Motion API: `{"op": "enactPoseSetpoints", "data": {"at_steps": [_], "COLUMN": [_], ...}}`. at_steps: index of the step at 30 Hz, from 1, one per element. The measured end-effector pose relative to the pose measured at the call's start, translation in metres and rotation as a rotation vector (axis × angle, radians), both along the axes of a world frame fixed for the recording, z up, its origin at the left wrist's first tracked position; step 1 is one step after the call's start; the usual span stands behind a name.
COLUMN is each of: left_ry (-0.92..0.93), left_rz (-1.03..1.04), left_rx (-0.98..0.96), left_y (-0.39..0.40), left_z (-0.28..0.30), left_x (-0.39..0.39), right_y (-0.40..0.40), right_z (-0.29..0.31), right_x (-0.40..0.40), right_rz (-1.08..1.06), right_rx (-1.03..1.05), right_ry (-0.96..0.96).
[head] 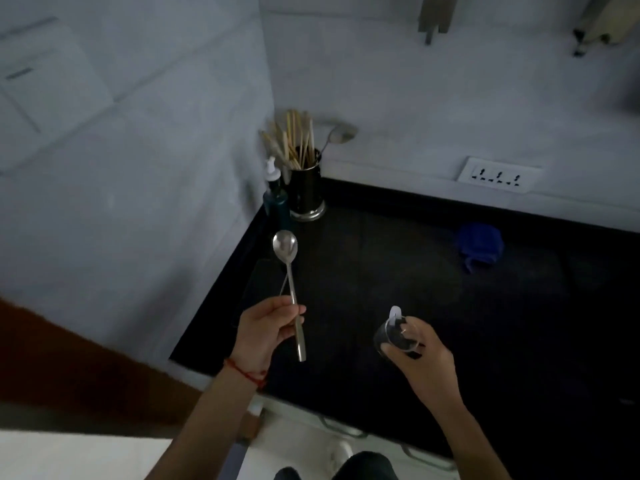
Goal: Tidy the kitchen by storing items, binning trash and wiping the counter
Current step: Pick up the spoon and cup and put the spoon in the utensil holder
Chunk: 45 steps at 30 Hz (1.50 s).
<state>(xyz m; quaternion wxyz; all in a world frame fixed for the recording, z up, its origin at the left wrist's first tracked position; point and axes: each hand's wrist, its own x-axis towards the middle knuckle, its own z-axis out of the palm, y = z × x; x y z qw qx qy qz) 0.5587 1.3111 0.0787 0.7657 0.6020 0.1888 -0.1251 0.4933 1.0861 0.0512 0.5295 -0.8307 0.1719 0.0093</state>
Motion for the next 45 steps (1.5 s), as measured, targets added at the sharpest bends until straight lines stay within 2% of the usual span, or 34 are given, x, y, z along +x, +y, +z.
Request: {"op": "enactPoseSetpoints", "data": {"at_steps": [5, 12, 23, 29, 32, 36, 41, 45], "left_ry": [-0.054, -0.097, -0.241, -0.348, -0.403, -0.432, -0.374, -0.335], "left_rz": [0.017, 0.025, 0.191, 0.349, 0.398, 0.464, 0.361, 0.329], "left_rx": [0.099, 0.169, 0.214, 0.422, 0.492, 0.493, 0.690, 0.722], "left_y": [-0.037, -0.071, -0.092, -0.088, -0.089, -0.091, -0.090, -0.091], "left_z": [0.010, 0.012, 0.031, 0.028, 0.032, 0.032, 0.019, 0.007], "left_x": [0.058, 0.128, 0.258, 0.326, 0.345, 0.359, 0.362, 0.362], "right_y": [-0.015, -0.017, -0.027, -0.031, -0.031, -0.030, -0.032, -0.035], "right_z": [0.004, -0.015, -0.045, -0.051, -0.057, -0.060, -0.059, -0.058], "right_x": [0.064, 0.120, 0.140, 0.141, 0.142, 0.143, 0.147, 0.153], "right_rz": [0.058, -0.022, -0.072, -0.112, -0.140, -0.149, -0.120, -0.078], "right_rx": [-0.033, -0.099, -0.043, 0.010, -0.031, -0.017, 0.013, -0.006], "right_ry": [-0.023, -0.033, 0.009, 0.038, 0.018, -0.008, -0.002, 0.006]}}
